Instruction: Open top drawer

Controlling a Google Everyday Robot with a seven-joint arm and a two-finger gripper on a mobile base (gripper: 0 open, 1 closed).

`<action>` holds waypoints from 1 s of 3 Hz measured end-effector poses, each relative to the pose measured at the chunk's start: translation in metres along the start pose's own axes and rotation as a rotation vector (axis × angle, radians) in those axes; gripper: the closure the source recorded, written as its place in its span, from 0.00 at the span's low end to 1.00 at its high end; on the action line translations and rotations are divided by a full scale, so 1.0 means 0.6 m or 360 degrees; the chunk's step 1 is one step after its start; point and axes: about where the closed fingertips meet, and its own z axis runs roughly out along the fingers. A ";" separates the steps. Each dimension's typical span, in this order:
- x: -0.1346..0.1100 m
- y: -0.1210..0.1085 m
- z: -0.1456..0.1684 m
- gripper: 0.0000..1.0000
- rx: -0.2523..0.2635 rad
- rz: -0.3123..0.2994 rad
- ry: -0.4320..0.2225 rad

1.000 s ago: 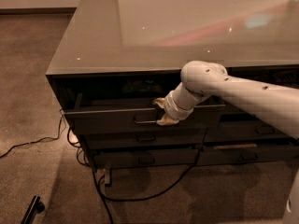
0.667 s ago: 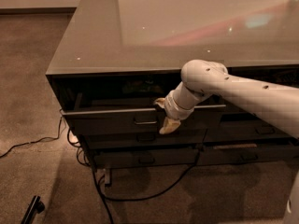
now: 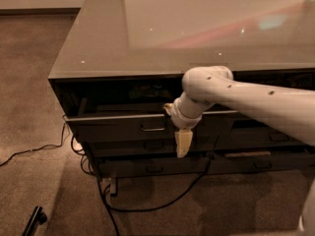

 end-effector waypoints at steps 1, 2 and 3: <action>-0.009 0.026 0.001 0.00 -0.0031 -0.0102 0.0342; -0.008 0.057 0.014 0.00 -0.0129 -0.0170 0.0539; -0.009 0.056 0.011 0.19 -0.0129 -0.0170 0.0540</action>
Offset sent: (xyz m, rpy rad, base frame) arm -0.0422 -0.0251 -0.0261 -0.8477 -0.0893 -0.1719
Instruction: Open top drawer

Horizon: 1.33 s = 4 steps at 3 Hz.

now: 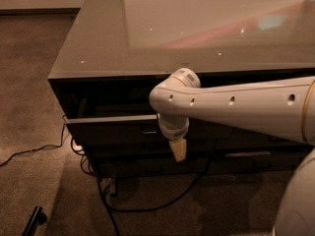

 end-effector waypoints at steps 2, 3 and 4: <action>0.010 0.009 0.001 0.65 -0.0019 0.0041 0.0061; 0.025 0.026 0.001 0.88 0.0010 0.0107 0.0066; 0.025 0.025 -0.008 1.00 0.0010 0.0108 0.0066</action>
Offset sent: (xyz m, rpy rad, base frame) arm -0.0698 -0.0701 -0.0552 -0.0231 -0.0304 -0.3712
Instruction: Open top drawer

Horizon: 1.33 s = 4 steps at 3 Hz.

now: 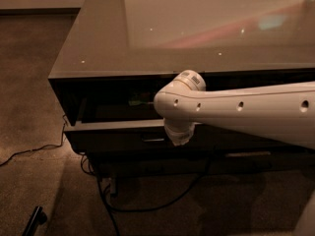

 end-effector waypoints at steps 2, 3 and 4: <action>0.006 0.017 -0.013 1.00 -0.0012 0.0044 0.0004; 0.006 0.017 -0.013 0.81 -0.0012 0.0044 0.0004; 0.006 0.017 -0.013 0.58 -0.0012 0.0044 0.0004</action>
Offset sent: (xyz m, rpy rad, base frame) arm -0.1184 -0.0663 -0.0842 -0.0515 0.1695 -0.4504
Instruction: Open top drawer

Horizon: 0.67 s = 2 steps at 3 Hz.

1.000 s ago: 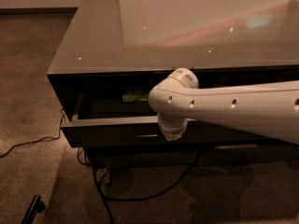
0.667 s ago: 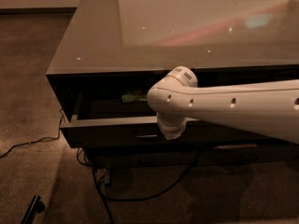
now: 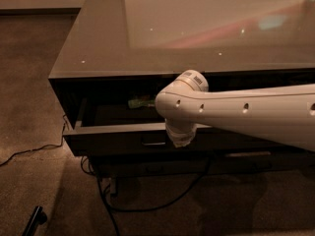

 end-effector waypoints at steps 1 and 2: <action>0.000 0.000 0.000 0.35 0.0000 0.0000 0.0000; -0.002 -0.001 -0.007 0.12 0.0000 0.0000 0.0000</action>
Offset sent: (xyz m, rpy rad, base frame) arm -0.0058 -0.0062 -0.0112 0.0023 0.0135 -0.0337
